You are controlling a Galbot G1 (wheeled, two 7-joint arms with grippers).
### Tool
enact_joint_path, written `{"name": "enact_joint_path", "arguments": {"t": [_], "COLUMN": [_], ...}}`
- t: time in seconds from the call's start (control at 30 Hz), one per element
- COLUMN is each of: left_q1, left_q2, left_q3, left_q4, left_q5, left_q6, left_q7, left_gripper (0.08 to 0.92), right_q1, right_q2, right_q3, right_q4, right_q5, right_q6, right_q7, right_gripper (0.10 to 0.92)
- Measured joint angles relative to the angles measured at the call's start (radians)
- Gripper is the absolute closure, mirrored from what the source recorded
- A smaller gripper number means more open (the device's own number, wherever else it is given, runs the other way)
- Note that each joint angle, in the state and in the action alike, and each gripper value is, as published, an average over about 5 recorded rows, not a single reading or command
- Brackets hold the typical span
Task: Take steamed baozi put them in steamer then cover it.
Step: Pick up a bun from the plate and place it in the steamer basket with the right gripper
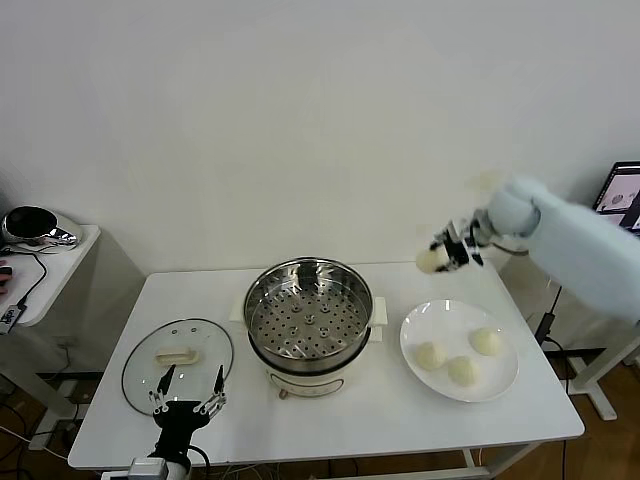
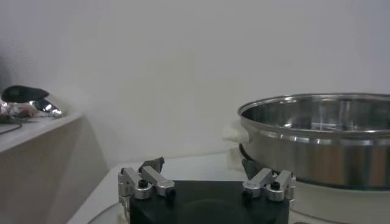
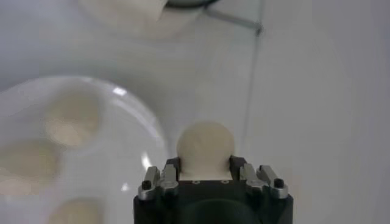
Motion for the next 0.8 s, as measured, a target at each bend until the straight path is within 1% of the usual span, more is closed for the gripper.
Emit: {"name": "enact_joint_path", "arguments": {"t": [0.2, 0.4, 0.6, 0.8], "left_q1": [0.004, 0.003, 0.002, 0.003], "left_q2": [-0.006, -0.007, -0.009, -0.014], "left_q3": [-0.009, -0.022, -0.034, -0.042], "left_q4": [0.003, -0.002, -0.012, -0.019], "left_q5": [-0.012, -0.022, -0.027, -0.03], "left_q6": [-0.016, -0.02, -0.023, -0.028], "left_q7": [-0.001, -0.002, -0.002, -0.002], "left_gripper": [0.177, 0.177, 0.177, 0.177], "right_q1": [0.085, 0.119, 0.124, 0.104], "right_q2": [0.102, 0.229, 0.343, 0.43], "right_q3": [-0.102, -0.189, -0.258, -0.294], "right_q4": [0.017, 0.014, -0.013, -0.052], "right_q5": [0.067, 0.079, 0.03, -0.069], "right_q6": [0.042, 0.106, 0.195, 0.295], "right_q7": [0.015, 0.027, 0.047, 0.072], "right_gripper": [0.508, 0.508, 0.508, 0.508]}}
